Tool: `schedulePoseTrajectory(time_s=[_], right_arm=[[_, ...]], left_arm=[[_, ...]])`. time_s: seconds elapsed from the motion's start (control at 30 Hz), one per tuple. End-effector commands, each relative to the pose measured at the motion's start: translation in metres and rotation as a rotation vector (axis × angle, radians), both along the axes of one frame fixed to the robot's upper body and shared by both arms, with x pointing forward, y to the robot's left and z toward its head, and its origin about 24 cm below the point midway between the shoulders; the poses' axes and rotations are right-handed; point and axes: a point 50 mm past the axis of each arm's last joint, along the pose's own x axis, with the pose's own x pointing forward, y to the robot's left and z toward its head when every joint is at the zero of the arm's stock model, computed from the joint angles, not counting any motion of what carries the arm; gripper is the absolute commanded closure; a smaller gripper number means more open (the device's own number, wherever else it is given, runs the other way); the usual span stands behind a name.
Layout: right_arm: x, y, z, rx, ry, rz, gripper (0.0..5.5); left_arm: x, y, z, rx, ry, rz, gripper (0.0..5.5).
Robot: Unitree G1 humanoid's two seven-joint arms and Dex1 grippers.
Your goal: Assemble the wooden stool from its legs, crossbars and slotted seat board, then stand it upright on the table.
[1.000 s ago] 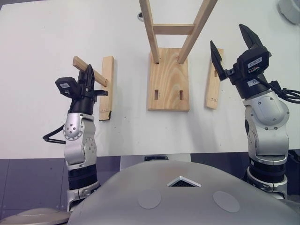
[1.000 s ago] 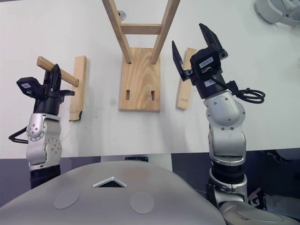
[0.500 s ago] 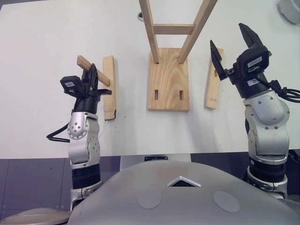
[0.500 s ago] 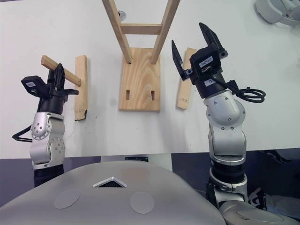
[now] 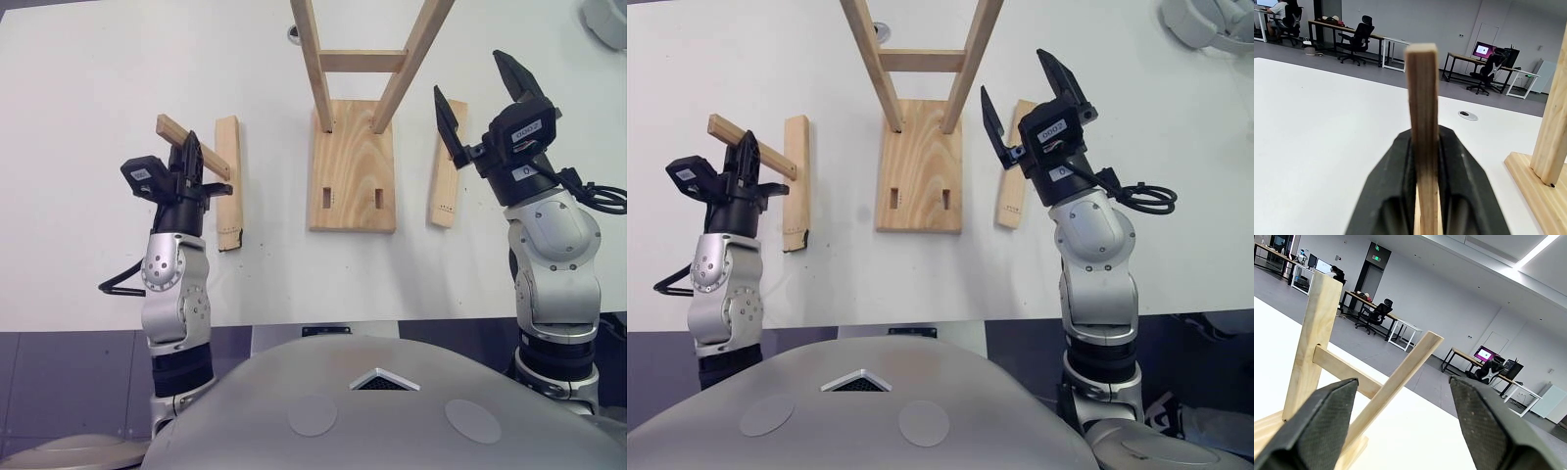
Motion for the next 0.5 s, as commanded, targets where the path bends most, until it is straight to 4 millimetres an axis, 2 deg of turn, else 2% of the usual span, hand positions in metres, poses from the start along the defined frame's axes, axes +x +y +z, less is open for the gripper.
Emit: schedulePoseTrajectory(time_s=[0.03,0.17,0.3,0.43,0.5], right_arm=[[0.000,-0.001,0.000,-0.005,-0.004,-0.005,2.05],[0.001,-0.001,0.001,-0.007,-0.005,-0.001,2.05],[0.002,0.000,0.002,-0.015,-0.005,0.008,2.05],[0.001,-0.001,0.001,-0.024,-0.002,0.009,2.05],[0.001,-0.001,0.001,-0.025,0.000,0.006,2.05]], left_arm=[[0.001,0.000,-0.006,0.007,0.017,0.005,5.10],[-0.001,0.001,-0.010,0.024,0.026,0.027,5.10],[0.002,-0.009,-0.006,0.192,0.031,-0.040,5.10],[0.000,-0.016,-0.013,0.346,0.082,-0.107,5.10],[-0.005,-0.013,-0.020,0.352,0.108,-0.099,5.10]])
